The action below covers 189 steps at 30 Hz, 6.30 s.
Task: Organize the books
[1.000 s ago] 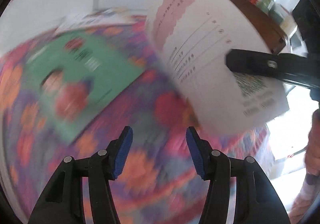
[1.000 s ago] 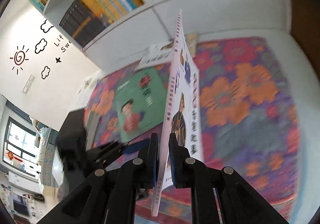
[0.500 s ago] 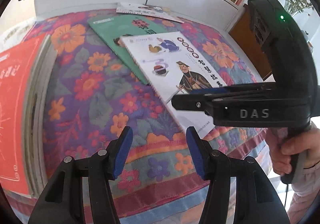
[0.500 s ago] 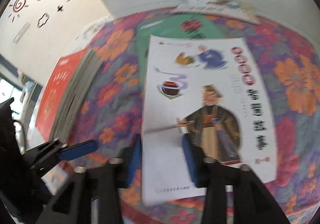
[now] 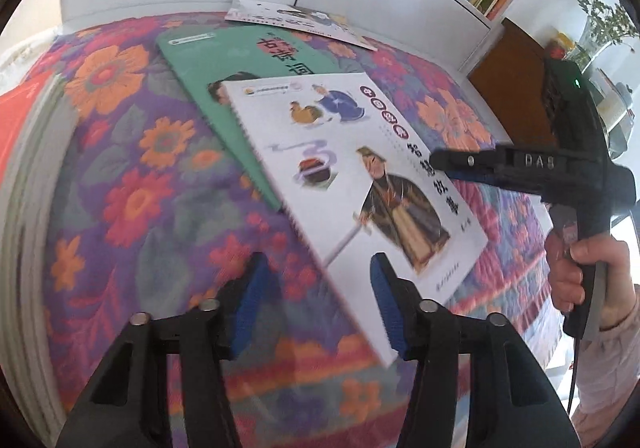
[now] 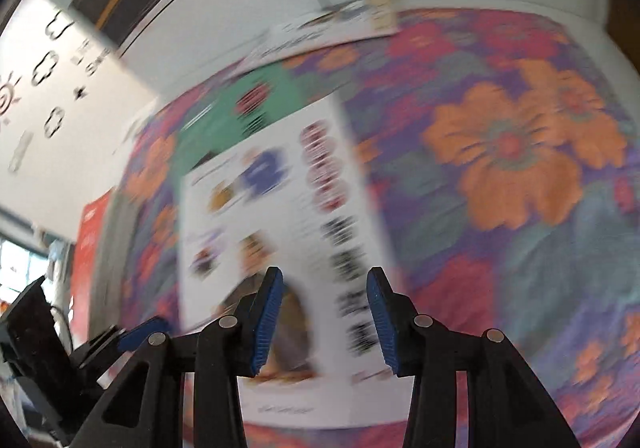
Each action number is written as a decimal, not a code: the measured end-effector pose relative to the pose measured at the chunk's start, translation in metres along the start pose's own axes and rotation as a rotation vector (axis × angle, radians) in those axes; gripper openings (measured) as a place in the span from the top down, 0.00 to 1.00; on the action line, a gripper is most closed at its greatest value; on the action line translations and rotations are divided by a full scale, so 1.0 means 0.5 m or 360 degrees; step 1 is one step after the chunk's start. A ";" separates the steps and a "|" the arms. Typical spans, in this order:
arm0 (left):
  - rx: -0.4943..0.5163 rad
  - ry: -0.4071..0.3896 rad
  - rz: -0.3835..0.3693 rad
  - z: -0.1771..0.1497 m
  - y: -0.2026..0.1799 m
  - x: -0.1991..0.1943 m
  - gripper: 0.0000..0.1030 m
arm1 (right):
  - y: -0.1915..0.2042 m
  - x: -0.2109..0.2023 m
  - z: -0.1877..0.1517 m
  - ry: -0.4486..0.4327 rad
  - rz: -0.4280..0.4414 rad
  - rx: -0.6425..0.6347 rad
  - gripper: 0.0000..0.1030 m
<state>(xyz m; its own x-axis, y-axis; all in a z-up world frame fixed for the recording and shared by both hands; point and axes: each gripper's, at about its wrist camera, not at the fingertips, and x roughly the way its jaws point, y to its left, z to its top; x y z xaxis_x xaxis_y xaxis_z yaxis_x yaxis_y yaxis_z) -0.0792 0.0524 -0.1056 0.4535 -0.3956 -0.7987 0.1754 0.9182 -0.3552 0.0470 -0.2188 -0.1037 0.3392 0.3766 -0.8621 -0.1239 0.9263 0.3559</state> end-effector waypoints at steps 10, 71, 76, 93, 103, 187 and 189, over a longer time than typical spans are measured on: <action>0.0031 0.0037 0.0037 0.002 -0.011 0.015 0.58 | 0.023 -0.005 -0.066 0.0127 0.0058 -0.0060 0.51; 0.0208 0.0105 0.0148 -0.043 -0.017 -0.031 0.72 | 0.107 -0.059 -0.209 0.0195 0.0198 -0.0373 0.72; 0.0245 0.0097 0.0123 -0.055 -0.038 -0.050 0.72 | 0.134 -0.083 -0.240 0.0146 0.0096 -0.0506 0.73; 0.0243 0.0016 0.0039 -0.048 -0.071 -0.124 0.72 | 0.172 -0.181 -0.264 -0.0036 0.0097 -0.0598 0.73; 0.0140 -0.0015 -0.0139 -0.026 -0.038 -0.172 0.72 | 0.199 -0.234 -0.267 -0.0168 0.0133 -0.0661 0.73; -0.0274 -0.0305 0.0526 -0.006 0.375 -0.412 0.63 | 0.613 0.091 -0.133 0.0106 0.0401 -0.0752 0.67; -0.0257 -0.0301 0.0508 0.001 0.355 -0.403 0.63 | 0.590 0.077 -0.126 0.0089 0.0402 -0.0731 0.67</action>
<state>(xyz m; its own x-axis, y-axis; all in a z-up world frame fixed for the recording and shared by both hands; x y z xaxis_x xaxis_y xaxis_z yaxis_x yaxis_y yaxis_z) -0.1389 0.2948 -0.0075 0.6185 -0.0665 -0.7830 -0.1327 0.9733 -0.1875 -0.0354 0.0697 -0.0546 0.1971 0.5775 -0.7923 -0.5958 0.7123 0.3710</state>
